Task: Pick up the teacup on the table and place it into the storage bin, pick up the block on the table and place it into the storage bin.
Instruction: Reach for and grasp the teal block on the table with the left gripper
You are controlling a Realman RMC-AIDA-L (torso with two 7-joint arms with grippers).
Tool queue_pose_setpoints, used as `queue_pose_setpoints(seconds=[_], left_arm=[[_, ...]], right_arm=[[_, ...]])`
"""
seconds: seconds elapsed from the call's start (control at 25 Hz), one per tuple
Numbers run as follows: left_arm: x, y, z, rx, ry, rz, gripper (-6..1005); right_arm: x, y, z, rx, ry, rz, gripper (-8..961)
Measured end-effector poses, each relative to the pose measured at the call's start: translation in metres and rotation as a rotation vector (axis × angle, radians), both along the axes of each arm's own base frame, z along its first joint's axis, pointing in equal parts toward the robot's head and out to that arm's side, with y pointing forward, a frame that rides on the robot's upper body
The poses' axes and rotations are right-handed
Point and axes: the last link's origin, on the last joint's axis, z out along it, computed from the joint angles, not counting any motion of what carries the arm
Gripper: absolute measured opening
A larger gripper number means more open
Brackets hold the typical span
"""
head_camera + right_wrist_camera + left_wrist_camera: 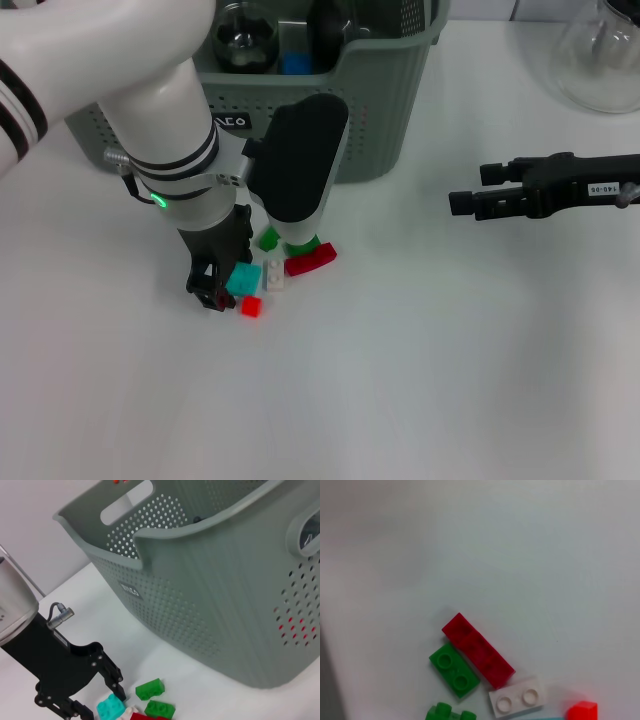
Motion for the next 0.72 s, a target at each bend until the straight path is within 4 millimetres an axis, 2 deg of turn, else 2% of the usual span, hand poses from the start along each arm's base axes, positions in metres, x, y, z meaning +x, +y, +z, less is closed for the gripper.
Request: queue_pose_setpoints(seconds=[0.72], left_arm=[[0.0005,0.0009,-0.0008,0.002,-0.004,-0.003,525]], right_arm=[[0.0013,-0.0003,0.0006,0.0,-0.001,-0.003,947]])
